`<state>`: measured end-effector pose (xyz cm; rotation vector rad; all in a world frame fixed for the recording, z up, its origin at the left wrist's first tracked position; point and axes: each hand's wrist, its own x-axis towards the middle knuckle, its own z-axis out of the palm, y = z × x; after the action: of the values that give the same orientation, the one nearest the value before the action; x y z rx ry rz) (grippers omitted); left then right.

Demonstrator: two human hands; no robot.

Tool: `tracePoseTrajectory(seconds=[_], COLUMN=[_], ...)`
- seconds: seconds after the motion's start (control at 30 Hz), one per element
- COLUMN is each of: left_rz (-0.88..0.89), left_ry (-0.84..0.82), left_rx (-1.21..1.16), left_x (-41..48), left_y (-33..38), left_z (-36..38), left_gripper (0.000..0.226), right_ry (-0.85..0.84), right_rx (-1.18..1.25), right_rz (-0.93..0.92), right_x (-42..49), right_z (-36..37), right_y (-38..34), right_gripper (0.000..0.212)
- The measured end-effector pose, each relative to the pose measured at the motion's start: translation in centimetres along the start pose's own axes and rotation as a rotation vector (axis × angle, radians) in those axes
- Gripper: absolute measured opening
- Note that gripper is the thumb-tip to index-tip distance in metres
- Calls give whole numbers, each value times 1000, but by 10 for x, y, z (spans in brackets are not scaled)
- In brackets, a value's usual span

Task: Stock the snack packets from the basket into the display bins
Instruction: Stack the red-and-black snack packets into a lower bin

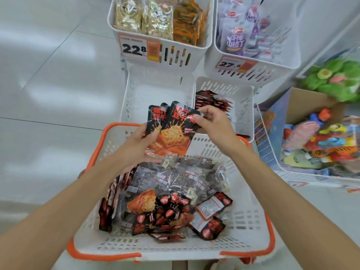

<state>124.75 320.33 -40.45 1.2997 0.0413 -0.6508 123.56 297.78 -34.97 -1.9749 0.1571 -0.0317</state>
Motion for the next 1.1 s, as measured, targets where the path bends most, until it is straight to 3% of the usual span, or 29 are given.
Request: tracePoseTrajectory(seconds=[0.1,0.2,0.33,0.37,0.4,0.47,0.57,0.67,0.8,0.9,1.0,1.1], left_rz=[-91,1,178,214,234,250,222,115,-19,181,457,460], left_ry=[-117,-73,-35,-60,-81,-107,-157,-263,-458,-348,-211,-285], left_rx=[-141,54,465,591,655,610,510,495,458,790,1323,1705], left_x=[9,21,47,54,61,78,107,140,182,223,260,282], left_y=[0,-5,-18,-20,-21,-22,-10,5,22,19,4,-22], left_z=[33,64,95,102,109,125,147,159,177,183,168,155], left_gripper=[45,45,63,71,75,67,51,47,50,71,101,110], right_ry=[149,198,40,44,73,151,81,-209,-389,-261,-110,-115], right_rx=[-52,-90,3,-38,-54,-2,-24,-156,-125,-171,-472,-658], right_rz=[9,36,107,132,161,174,103,66,201,140,-1,-27], right_x=[1,5,14,18,21,30,40,51,76,98,113,121], right_z=[2,-10,-34,-40,-46,-62,-99,-147,-200,-221,-237,-234], right_y=[10,23,35,40,44,51,56,51,65,94,121,152], right_gripper=[6,10,86,90,79,29,41,10,33,26,28,42])
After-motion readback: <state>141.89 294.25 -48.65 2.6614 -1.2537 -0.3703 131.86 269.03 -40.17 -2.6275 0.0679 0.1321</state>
